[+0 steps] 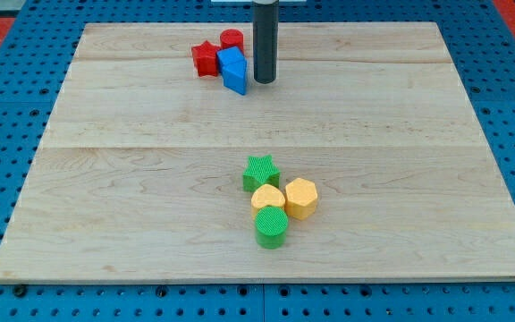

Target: Separate the red blocks and blue blocks

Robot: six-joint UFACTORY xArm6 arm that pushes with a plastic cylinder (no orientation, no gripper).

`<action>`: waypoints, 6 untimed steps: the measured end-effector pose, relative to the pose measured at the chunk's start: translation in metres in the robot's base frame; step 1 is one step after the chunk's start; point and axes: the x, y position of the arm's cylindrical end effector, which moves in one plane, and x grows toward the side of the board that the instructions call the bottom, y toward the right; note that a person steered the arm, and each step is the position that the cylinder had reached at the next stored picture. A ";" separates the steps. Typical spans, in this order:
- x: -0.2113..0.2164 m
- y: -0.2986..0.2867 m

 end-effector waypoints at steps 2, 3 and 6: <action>-0.086 -0.009; -0.097 -0.048; -0.056 -0.113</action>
